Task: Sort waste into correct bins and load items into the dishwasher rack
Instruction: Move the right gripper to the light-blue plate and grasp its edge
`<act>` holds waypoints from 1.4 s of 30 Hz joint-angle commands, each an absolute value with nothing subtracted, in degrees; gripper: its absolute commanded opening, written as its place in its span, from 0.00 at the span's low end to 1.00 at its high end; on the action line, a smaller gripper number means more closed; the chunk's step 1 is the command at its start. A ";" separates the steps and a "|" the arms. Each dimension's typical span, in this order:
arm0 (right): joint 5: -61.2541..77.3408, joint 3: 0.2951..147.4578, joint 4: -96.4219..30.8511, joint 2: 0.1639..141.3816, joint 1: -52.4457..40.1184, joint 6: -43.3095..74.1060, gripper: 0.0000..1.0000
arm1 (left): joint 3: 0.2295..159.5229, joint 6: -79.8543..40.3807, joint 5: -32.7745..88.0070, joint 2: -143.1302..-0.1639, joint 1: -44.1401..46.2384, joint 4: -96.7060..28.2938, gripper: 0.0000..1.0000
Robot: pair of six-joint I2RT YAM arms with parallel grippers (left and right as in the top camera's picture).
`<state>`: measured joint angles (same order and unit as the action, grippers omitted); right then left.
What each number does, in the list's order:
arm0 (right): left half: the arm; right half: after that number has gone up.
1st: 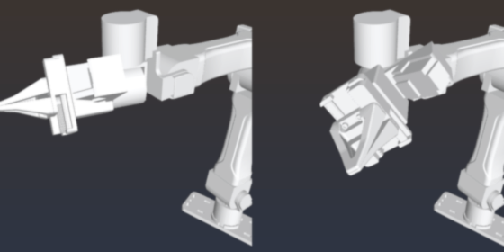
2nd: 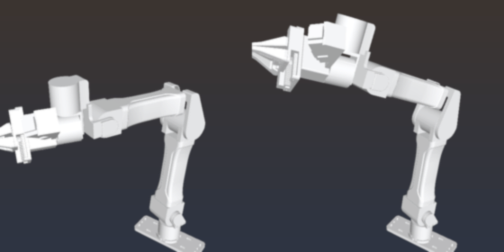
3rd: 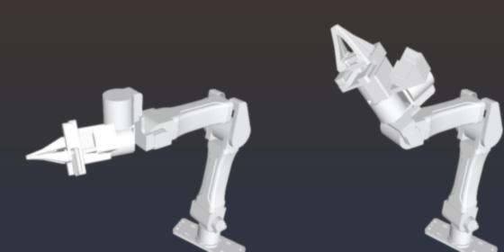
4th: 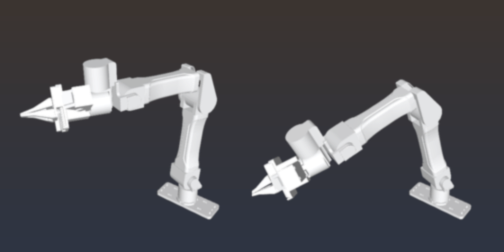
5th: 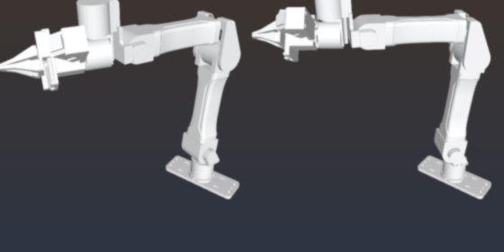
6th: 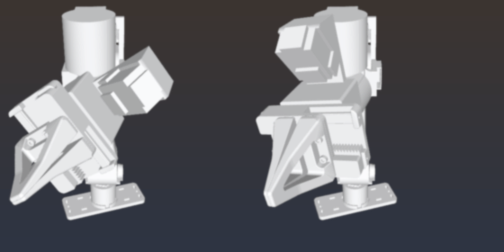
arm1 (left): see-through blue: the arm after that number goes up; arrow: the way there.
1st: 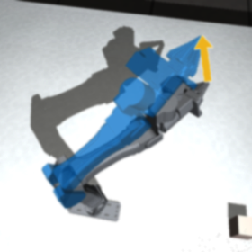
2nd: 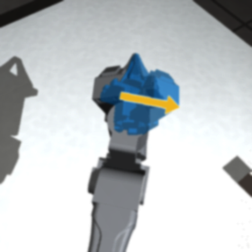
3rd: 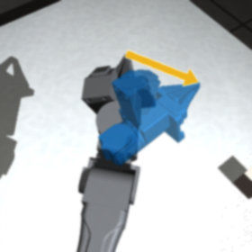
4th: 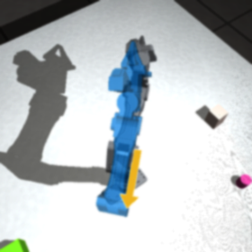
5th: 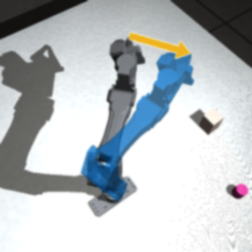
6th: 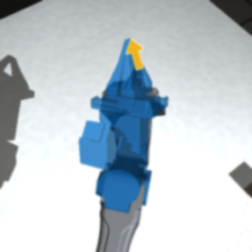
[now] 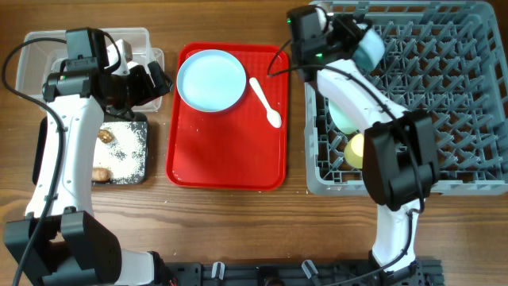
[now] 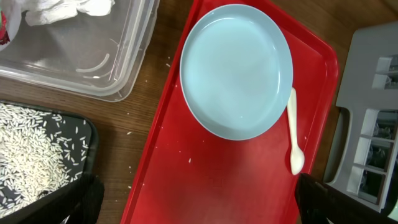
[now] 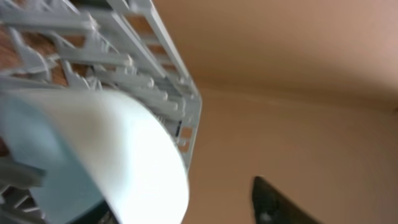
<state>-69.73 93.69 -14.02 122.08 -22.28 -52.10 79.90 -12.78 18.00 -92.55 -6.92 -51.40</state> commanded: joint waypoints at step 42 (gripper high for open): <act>9.89 113.99 -47.62 119.90 -28.80 24.32 1.00 | 81.12 -12.45 17.89 -91.57 -7.16 -51.27 1.00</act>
<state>13.61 113.54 -46.57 117.30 -27.09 23.18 79.90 -12.78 18.00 -92.55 -6.92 -51.40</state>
